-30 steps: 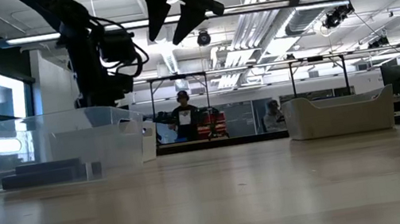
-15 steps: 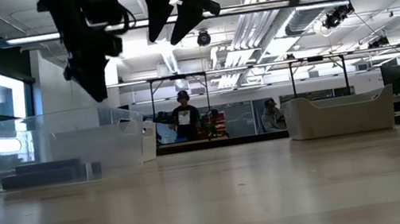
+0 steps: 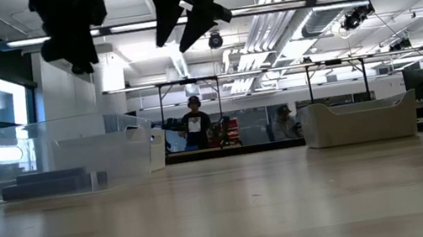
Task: Sort & place blocks by color
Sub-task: Put the light blue block into the grey bin
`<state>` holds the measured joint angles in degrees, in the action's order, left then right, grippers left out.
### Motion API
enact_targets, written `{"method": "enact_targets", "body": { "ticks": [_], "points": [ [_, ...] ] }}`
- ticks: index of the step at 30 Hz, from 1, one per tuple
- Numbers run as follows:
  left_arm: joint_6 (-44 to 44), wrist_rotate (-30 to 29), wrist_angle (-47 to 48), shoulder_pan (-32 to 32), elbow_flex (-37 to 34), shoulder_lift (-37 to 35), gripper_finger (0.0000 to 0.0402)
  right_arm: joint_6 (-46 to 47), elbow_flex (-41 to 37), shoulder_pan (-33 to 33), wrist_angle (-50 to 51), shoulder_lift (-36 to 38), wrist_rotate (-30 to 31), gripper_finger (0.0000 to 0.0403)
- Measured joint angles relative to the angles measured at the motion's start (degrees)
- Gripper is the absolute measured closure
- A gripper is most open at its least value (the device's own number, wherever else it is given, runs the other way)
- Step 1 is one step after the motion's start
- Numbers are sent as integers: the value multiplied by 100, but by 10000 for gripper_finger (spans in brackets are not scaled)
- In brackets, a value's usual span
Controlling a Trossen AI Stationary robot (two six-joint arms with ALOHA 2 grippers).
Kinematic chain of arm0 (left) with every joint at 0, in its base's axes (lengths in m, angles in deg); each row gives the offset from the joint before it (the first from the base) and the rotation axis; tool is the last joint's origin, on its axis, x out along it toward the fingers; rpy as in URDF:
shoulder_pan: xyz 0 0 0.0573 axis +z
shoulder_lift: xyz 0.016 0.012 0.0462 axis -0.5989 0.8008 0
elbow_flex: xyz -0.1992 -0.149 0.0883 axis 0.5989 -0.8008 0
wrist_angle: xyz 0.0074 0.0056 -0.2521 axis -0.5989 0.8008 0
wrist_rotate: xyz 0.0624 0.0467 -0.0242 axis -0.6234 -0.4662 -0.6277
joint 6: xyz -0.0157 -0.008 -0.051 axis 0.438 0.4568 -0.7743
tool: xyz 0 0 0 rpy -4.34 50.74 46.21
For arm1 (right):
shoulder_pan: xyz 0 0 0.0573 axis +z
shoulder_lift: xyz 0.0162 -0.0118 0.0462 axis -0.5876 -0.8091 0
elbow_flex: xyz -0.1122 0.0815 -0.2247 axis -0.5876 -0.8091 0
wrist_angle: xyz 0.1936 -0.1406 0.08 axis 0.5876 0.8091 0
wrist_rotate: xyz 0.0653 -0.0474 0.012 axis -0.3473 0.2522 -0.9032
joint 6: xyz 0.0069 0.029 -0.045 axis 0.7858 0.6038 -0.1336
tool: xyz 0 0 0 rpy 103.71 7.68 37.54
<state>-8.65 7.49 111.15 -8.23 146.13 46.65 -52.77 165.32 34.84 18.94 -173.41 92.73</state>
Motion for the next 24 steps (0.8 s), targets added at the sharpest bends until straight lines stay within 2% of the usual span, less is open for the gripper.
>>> {"method": "enact_targets", "body": {
  "ticks": [8, 14, 24],
  "points": [
    [-1240, -1, 613, -924, 0, -349, 255, -10, 0, 0, 2, 0, -20, 169],
    [-1883, -1, 884, -1751, 0, -464, 256, -224, -2, 0, 3, 0, -278, 169],
    [-2753, -152, 984, -3473, 0, -464, 255, -528, -2, 0, 206, 0, -546, 169]
  ]
}}
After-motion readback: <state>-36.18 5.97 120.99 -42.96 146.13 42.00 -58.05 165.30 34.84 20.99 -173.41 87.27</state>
